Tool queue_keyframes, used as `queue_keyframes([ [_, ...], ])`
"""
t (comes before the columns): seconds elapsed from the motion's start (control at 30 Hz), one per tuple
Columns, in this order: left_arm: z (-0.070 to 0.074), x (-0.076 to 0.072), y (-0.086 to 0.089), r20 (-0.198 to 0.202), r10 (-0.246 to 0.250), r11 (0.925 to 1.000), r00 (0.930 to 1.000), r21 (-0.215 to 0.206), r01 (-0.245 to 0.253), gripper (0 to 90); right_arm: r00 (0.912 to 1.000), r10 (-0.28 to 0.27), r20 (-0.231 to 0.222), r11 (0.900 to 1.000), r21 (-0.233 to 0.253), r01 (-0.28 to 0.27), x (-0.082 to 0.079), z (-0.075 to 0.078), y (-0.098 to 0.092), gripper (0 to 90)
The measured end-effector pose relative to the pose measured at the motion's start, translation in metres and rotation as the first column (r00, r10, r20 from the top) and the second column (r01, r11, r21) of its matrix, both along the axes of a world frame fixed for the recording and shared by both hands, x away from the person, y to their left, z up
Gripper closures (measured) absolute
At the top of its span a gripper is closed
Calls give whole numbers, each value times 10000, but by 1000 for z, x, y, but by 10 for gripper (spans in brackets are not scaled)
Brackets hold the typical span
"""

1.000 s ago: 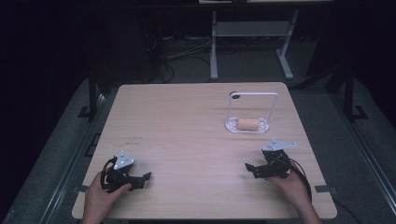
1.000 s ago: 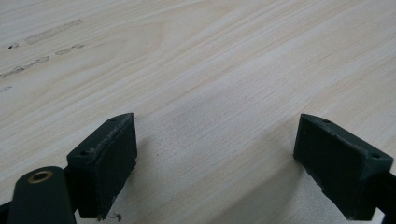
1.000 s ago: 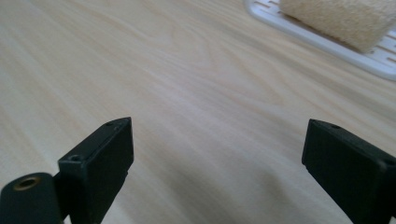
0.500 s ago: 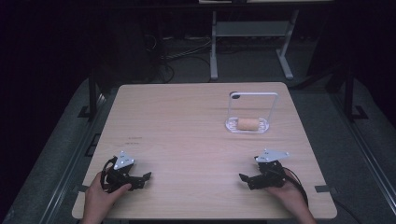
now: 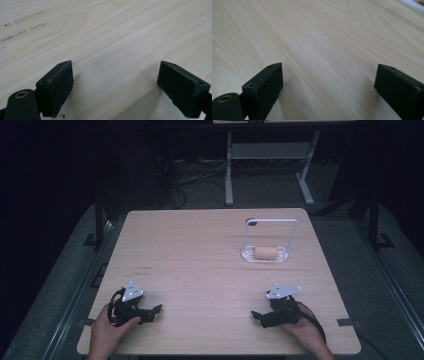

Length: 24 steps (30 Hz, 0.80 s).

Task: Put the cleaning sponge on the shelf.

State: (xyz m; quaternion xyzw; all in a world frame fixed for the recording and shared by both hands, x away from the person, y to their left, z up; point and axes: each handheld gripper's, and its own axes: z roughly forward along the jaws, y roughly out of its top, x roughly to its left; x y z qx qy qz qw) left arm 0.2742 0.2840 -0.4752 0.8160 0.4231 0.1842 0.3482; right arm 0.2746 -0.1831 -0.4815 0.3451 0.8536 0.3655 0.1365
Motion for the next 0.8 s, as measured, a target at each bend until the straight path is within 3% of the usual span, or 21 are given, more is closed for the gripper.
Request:
queue_keyframes([
  [0.8, 0, 0, 0, -3, 0, 10000, 10000, 8, 0, 128, 10000, 26, -97, 10000, 45, -25, 1, 0, 0, 79],
])
